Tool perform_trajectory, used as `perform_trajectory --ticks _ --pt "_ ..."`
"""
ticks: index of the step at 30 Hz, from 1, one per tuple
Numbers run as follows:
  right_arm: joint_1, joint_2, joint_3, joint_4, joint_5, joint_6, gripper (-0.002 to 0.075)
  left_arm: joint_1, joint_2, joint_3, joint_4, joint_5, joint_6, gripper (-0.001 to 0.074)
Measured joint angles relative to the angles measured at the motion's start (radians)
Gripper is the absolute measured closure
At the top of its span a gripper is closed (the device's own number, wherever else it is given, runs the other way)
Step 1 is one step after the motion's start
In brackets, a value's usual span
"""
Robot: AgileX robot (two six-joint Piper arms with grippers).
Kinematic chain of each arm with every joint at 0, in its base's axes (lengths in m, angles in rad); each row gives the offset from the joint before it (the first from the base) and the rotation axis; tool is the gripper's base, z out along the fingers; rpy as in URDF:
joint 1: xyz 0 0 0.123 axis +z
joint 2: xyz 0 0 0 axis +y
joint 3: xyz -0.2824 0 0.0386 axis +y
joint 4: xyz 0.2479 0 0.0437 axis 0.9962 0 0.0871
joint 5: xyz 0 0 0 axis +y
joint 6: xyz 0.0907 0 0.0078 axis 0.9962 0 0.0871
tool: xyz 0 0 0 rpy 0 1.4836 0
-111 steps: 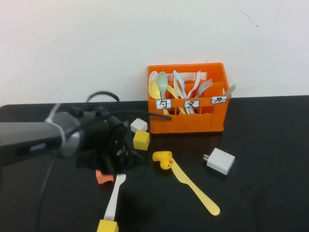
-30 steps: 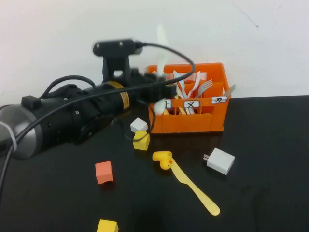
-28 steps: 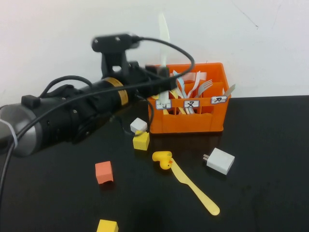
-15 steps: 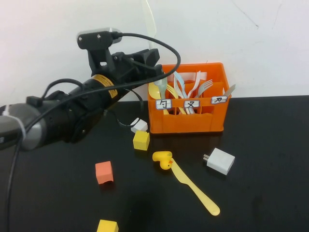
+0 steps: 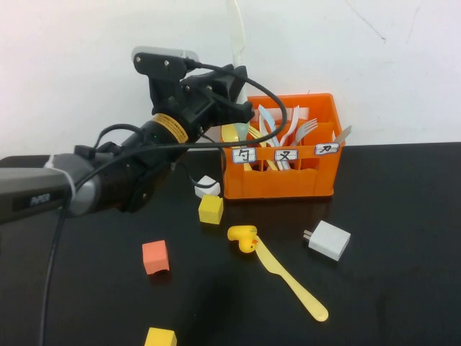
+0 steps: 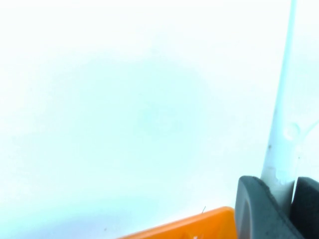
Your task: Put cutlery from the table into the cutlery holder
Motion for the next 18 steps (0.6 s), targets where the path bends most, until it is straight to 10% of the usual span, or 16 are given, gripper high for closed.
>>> perform_trajectory --ticks 18 --pt "0.000 0.000 0.000 -0.013 0.000 0.000 0.0728 -0.097 0.089 -0.120 0.010 -0.058 0.038 0.0629"
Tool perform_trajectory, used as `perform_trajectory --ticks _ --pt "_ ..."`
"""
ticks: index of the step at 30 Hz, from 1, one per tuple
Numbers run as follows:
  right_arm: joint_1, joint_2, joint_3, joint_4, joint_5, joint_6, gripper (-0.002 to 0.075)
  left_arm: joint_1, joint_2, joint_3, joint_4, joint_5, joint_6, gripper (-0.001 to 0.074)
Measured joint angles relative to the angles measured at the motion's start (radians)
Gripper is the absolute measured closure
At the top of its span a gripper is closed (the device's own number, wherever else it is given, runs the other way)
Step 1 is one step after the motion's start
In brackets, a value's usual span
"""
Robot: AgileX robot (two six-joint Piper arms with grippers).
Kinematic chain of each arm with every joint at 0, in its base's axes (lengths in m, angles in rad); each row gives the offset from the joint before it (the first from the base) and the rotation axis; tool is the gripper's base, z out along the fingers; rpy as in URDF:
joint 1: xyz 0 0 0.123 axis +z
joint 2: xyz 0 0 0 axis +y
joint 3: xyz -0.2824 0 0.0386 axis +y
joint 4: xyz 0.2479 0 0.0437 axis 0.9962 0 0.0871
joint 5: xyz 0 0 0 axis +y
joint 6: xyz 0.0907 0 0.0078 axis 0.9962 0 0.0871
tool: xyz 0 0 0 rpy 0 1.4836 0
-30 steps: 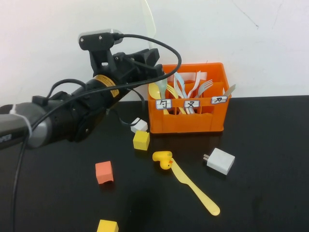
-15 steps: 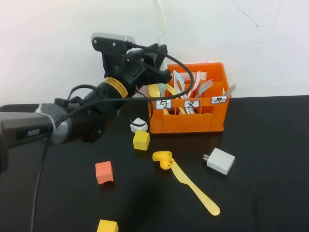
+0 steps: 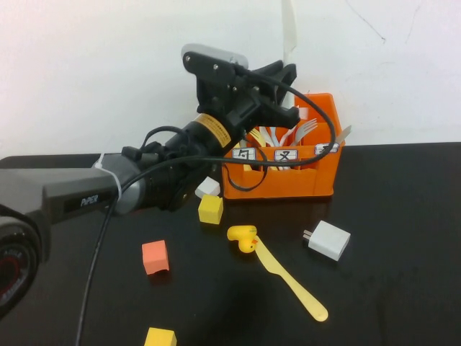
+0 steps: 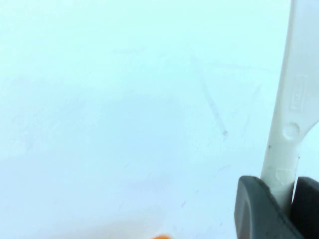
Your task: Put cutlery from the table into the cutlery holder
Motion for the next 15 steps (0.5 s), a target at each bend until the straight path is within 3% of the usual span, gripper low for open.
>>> perform_trajectory --ticks 15 --pt "0.000 0.000 0.000 -0.015 0.022 0.000 0.0728 0.038 0.015 -0.011 -0.045 0.038 -0.014 0.0629"
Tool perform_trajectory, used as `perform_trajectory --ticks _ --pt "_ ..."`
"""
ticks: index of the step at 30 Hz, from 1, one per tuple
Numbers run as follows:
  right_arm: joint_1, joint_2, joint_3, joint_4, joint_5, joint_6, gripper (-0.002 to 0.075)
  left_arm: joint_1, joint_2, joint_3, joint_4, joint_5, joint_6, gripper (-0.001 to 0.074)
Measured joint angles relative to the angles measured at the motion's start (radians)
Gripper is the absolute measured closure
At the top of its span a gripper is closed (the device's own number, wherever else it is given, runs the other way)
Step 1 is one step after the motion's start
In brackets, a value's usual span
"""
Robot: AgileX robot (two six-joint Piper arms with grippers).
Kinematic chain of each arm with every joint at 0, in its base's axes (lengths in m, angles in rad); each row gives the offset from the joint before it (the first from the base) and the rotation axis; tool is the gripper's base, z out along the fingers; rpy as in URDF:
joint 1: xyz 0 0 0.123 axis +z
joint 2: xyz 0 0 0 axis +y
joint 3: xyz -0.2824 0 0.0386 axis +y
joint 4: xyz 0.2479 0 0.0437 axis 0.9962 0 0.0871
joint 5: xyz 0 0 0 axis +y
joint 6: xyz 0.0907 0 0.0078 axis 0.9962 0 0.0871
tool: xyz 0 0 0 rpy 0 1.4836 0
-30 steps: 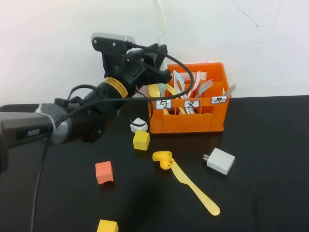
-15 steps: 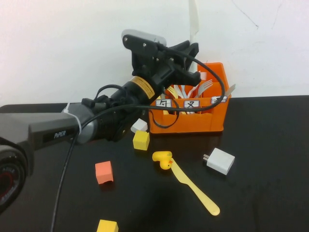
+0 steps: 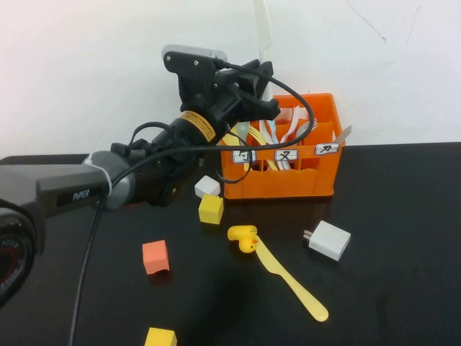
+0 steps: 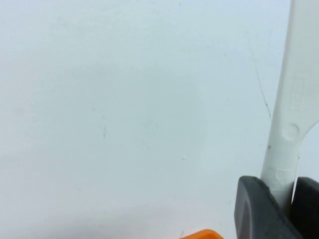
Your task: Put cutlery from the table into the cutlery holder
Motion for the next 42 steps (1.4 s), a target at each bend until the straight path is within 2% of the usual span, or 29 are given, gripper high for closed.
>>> perform_trajectory --ticks 12,19,34,42 --pt "0.000 0.000 0.000 -0.001 0.000 0.000 0.0728 -0.056 0.016 -0.003 0.030 -0.073 -0.023 0.0629" --pt "0.000 0.000 0.000 -0.002 0.019 0.000 0.0728 -0.105 0.089 -0.079 0.034 -0.081 -0.020 0.0629" --pt "0.000 0.000 0.000 -0.007 0.057 0.000 0.0728 -0.121 0.280 -0.316 0.099 0.069 -0.018 0.0629" --pt "0.000 0.000 0.000 -0.008 0.057 0.000 0.0728 -0.122 0.305 -0.338 0.115 0.092 0.100 0.0629"
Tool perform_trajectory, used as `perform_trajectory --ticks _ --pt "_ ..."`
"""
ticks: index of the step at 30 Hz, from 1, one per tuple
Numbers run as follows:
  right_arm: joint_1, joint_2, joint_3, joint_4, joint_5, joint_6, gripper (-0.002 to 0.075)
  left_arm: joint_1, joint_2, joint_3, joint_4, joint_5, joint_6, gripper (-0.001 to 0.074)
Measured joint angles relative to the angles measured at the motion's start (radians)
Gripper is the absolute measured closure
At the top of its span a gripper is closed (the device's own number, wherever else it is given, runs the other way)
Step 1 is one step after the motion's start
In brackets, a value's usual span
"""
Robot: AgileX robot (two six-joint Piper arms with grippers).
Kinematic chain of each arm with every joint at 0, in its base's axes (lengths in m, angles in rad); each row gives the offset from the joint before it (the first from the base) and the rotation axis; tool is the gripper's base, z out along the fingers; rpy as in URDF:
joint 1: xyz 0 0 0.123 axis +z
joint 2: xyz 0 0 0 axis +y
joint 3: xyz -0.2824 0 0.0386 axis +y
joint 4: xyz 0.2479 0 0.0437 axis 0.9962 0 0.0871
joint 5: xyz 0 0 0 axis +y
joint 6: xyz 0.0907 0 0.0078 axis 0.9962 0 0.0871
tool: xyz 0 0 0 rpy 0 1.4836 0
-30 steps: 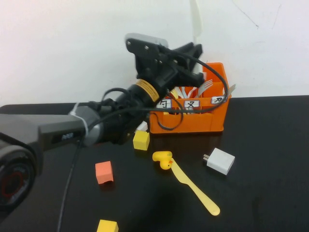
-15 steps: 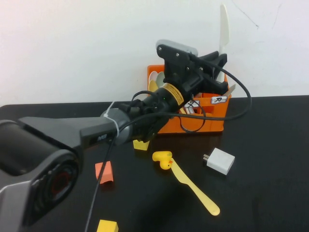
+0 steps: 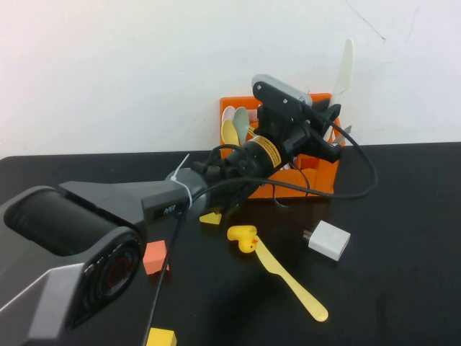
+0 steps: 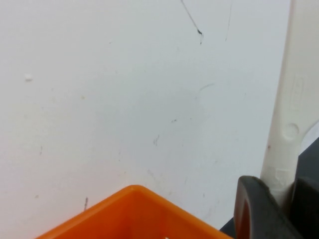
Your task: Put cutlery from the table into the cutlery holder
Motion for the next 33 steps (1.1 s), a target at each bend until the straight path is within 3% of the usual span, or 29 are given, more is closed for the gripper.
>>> perform_trajectory --ticks 7,9,13,16,19,23,26,33 --pt "0.000 0.000 0.000 -0.002 0.000 -0.015 0.0728 0.000 0.000 0.000 0.069 0.007 -0.024 0.0615" --pt "0.000 0.000 0.000 -0.002 0.000 -0.017 0.0728 0.000 0.000 0.000 0.089 0.007 -0.029 0.0563" --pt "0.000 0.000 0.000 -0.002 0.000 -0.019 0.0728 0.000 -0.004 0.000 0.097 0.032 -0.044 0.0379" --pt "0.000 0.000 0.000 -0.002 0.000 -0.021 0.0728 0.004 -0.026 0.000 0.097 0.088 -0.046 0.0337" --pt "0.000 0.000 0.000 -0.002 0.000 -0.021 0.0728 0.006 -0.068 0.000 0.097 0.141 -0.046 0.0392" --pt "0.000 0.000 0.000 -0.002 0.000 -0.021 0.0728 0.008 -0.156 0.000 0.106 0.234 -0.046 0.0568" --pt "0.000 0.000 0.000 -0.002 0.000 -0.012 0.0728 0.006 -0.239 0.000 0.106 0.414 -0.066 0.0687" --pt "0.000 0.000 0.000 -0.002 0.006 -0.005 0.0728 -0.006 -0.428 0.000 0.082 0.977 -0.112 0.0731"
